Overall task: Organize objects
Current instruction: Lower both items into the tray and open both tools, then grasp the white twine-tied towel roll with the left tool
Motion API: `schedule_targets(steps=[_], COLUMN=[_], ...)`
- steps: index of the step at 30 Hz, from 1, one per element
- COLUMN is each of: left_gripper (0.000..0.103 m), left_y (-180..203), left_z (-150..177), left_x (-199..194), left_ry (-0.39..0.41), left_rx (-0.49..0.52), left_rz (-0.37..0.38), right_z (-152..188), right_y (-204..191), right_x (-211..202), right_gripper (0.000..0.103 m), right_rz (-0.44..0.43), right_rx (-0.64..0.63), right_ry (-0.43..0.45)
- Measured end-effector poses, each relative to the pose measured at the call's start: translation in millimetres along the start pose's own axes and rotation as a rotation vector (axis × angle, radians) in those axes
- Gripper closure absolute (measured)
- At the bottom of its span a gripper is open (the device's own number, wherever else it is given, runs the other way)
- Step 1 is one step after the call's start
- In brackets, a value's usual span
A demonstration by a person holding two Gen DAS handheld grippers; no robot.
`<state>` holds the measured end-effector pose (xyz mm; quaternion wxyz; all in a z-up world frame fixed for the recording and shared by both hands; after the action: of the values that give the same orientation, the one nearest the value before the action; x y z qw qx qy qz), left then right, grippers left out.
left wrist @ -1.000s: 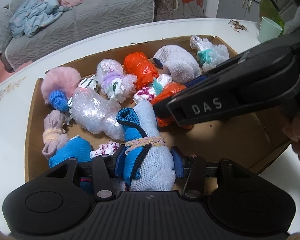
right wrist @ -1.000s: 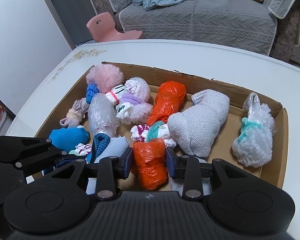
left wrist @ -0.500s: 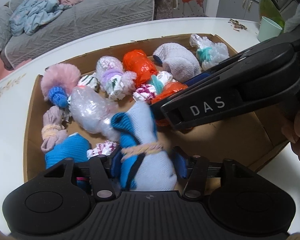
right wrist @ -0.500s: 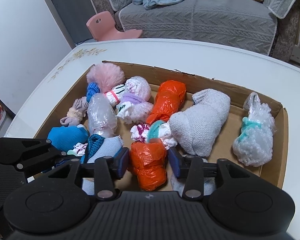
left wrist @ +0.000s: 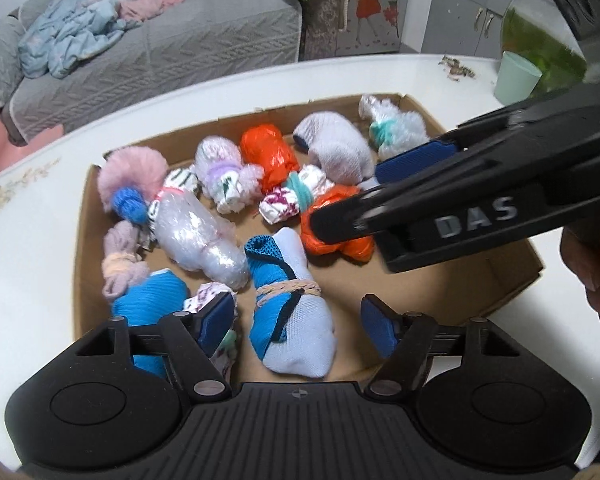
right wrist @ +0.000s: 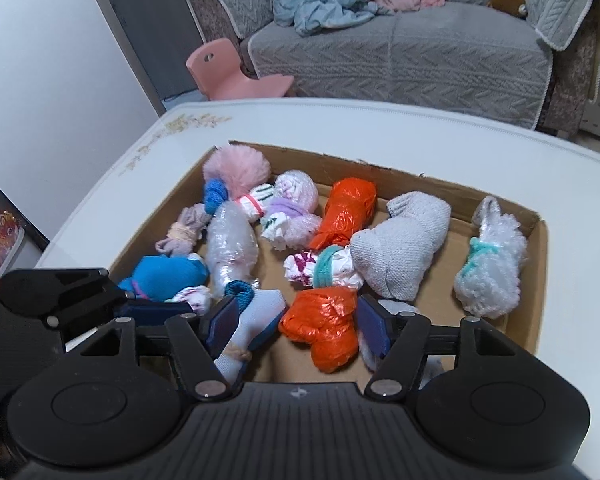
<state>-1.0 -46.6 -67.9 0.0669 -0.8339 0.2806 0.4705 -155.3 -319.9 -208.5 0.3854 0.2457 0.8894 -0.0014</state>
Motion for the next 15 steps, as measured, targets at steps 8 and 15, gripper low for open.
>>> schedule_targets(steps=[8, 15], left_gripper=[0.020, 0.016], left_y=[13.3, 57.7], left_z=[20.6, 80.5], left_x=[-56.0, -89.4], left_ry=[0.014, -0.083], left_rx=[-0.018, 0.016], left_rz=[-0.008, 0.074], right_z=[21.6, 73.2], right_y=[1.5, -16.7], right_x=[-60.6, -95.9], right_gripper=[0.034, 0.026], right_rz=[-0.004, -0.027], right_rx=[-0.027, -0.125], right_ry=[0.041, -0.018])
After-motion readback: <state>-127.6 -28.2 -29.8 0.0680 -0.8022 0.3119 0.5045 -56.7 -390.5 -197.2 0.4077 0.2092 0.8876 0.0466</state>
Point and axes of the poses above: each gripper's, at about its wrist camera, not at the fingertips, and x roughly the way its jaws point, y to its right, z to its underside, the point moved 2 cm from there along x, roughly the way its jaws point, and after that the axes turned 7 degrees about z, right-handed, at the moved point
